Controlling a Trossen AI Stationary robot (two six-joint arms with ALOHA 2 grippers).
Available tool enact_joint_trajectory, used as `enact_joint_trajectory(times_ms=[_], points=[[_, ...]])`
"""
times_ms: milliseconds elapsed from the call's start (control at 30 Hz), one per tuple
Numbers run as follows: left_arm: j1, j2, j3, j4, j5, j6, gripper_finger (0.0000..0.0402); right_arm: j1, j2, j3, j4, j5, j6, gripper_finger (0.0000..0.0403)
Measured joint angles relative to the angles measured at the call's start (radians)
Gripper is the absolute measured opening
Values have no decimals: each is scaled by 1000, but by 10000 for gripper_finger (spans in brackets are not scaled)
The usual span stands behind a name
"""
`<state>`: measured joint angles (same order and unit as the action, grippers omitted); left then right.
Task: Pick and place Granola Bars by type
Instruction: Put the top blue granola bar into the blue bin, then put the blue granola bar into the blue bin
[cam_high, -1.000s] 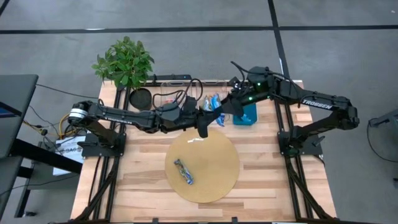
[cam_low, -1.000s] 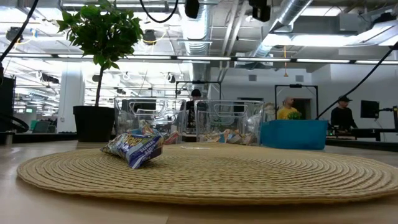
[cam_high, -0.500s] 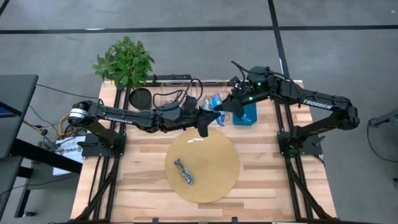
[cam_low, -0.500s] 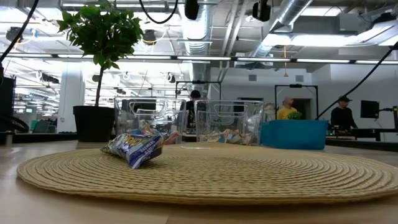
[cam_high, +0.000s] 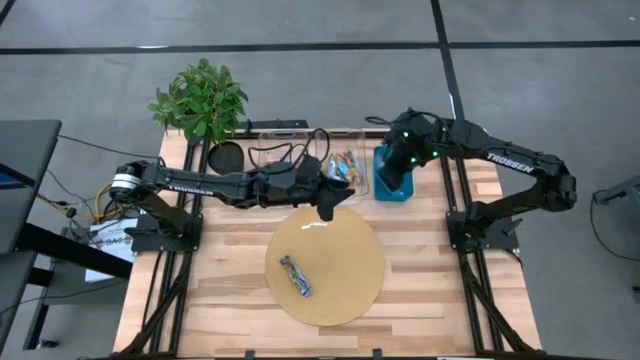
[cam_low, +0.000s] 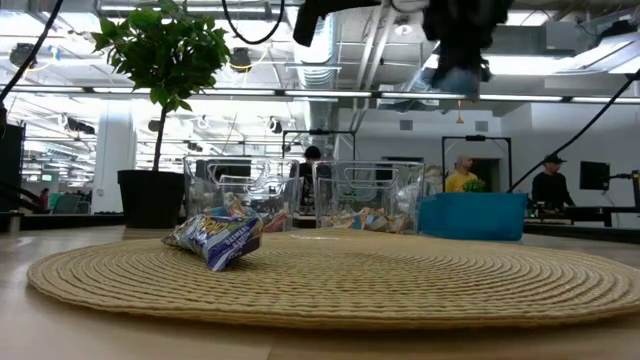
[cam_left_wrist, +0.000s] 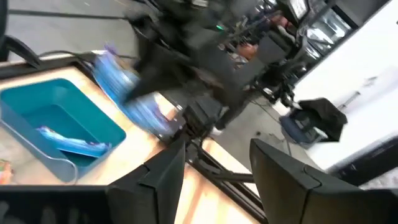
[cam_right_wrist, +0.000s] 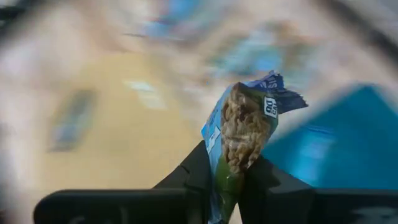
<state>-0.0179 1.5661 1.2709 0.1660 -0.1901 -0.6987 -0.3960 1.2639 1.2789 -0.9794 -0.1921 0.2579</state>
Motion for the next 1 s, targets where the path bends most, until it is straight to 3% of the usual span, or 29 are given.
enact_joint_trajectory(times_ms=[100,200,467,733,867,1000], points=[[0,0,0,-4,11,0,176,-59,1,0,-56,165,-55,43],[0,0,0,-3,21,-1,176,-127,1,0,-58,247,-61,43],[0,0,0,1,29,-4,176,-249,1,0,-62,291,-75,51],[0,0,0,-11,38,-5,176,-266,1,0,-62,297,-125,130],[0,0,0,-70,113,31,176,-266,0,0,-48,295,-126,181],[-13,-5,0,-220,293,83,176,-239,-5,0,-17,239,-128,218]])
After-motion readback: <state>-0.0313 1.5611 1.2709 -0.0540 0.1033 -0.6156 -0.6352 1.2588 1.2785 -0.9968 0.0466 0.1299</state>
